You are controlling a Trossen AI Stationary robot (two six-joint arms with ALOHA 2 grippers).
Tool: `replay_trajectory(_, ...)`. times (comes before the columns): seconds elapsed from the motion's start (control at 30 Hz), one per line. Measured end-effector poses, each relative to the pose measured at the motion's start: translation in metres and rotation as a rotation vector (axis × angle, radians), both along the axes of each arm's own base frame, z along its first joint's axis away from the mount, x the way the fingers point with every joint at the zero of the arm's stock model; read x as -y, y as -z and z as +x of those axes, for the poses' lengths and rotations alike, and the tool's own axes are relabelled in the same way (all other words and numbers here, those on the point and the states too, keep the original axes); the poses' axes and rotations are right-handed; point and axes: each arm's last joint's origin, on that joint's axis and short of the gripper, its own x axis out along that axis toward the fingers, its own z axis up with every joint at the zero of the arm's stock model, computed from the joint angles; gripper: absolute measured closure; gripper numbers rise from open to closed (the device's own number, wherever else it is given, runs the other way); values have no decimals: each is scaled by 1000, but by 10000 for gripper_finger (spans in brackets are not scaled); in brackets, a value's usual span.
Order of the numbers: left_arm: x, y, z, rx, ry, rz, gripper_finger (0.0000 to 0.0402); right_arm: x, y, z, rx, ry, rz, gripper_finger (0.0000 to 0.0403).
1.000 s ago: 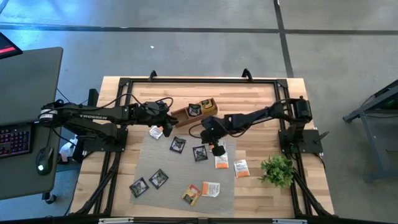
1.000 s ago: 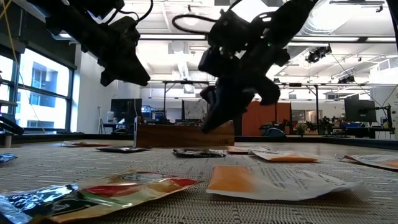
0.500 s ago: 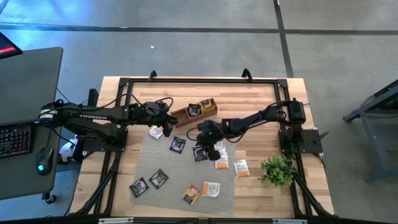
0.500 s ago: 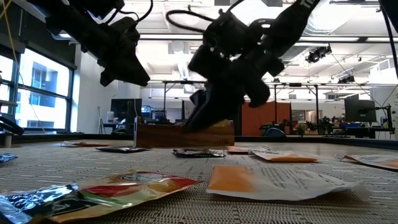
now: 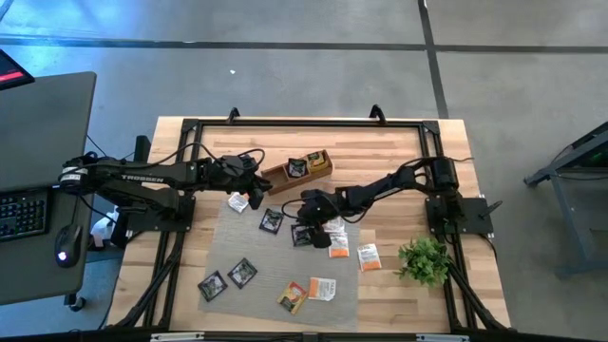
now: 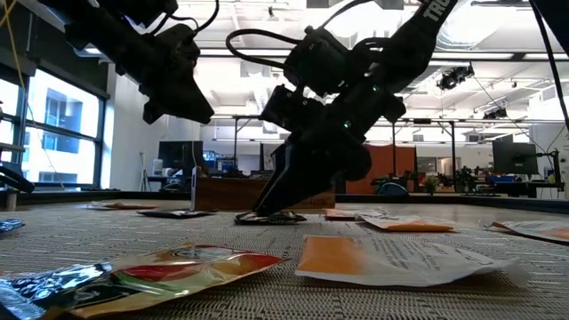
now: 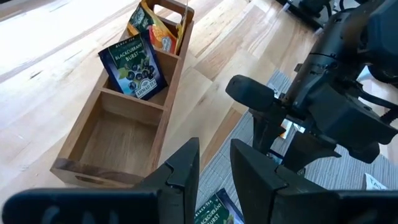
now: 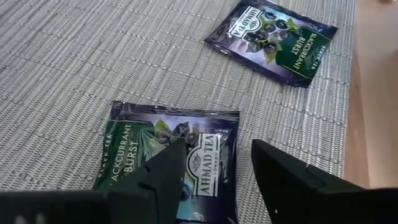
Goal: Pick & Place Tea
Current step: Put the violet tea bag into the middle section of the wooden organizer
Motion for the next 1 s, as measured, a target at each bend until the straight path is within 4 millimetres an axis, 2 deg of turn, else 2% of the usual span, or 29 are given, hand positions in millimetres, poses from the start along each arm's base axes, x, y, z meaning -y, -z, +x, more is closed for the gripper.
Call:
replay_trajectory(0.17,0,1,0,-7,-1,0,312,0,3,-3,-20,-22,15,263)
replay_trajectory(0.43,0,1,0,-8,0,2,312,2,4,-4,-24,-29,45,380)
replay_trajectory(0.5,0,1,0,-10,14,9,312,2,4,-3,-19,-41,59,393)
replay_trajectory(0.6,2,1,0,-13,89,15,312,2,1,-3,-4,-39,81,386)
replay_trajectory(0.83,4,8,4,-42,168,-35,312,5,-34,-8,54,-17,51,396)
replay_trajectory(0.9,4,9,6,-41,167,-35,312,8,-50,-10,100,0,-38,397)
replay_trajectory(1.0,3,15,9,-73,155,-34,312,15,-78,-10,193,74,-303,388)
